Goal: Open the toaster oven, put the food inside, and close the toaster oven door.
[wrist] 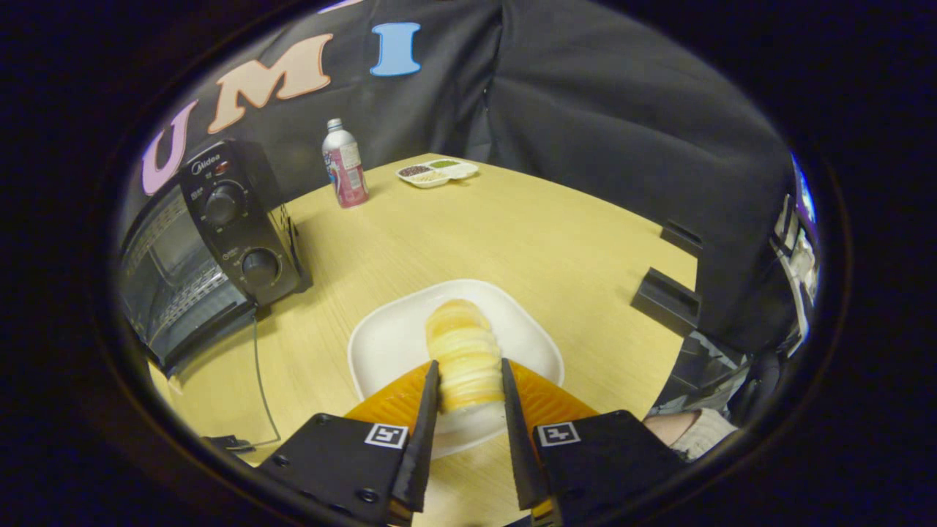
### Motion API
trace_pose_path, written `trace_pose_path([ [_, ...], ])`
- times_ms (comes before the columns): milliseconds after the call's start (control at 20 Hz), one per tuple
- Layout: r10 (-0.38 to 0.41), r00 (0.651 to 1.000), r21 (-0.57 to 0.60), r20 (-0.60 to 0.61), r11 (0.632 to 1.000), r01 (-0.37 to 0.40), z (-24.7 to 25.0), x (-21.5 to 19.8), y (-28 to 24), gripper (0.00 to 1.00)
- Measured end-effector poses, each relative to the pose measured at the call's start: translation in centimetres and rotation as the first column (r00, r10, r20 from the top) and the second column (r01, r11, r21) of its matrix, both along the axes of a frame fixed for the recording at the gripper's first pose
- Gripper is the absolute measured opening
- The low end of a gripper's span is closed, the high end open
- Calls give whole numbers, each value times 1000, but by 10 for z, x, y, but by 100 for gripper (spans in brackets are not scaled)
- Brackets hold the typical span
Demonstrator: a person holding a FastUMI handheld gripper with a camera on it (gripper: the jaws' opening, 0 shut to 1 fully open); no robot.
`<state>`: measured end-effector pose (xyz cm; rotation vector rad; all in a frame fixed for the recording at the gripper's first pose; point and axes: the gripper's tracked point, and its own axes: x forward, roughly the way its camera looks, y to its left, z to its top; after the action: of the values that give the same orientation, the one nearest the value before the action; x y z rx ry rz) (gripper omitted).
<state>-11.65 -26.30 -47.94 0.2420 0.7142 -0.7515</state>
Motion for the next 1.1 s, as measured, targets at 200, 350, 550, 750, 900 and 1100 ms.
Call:
trace_pose_path([
  [200, -20, 995, 27, 99, 999, 17, 20, 1, 17, 49],
  [350, -11, 987, 42, 162, 999, 4, 35, 4, 49, 49],
  [550, 13, 975, 69, 221, 997, -29, 43, 15, 97, 49],
  [750, 70, 964, 69, 257, 993, -91, 49, 42, 148, 49],
  [900, 121, 950, 74, 287, 986, -148, 54, 69, 190, 49],
  [1100, 162, 940, 120, 301, 971, -206, 50, 104, 234, 49],
])
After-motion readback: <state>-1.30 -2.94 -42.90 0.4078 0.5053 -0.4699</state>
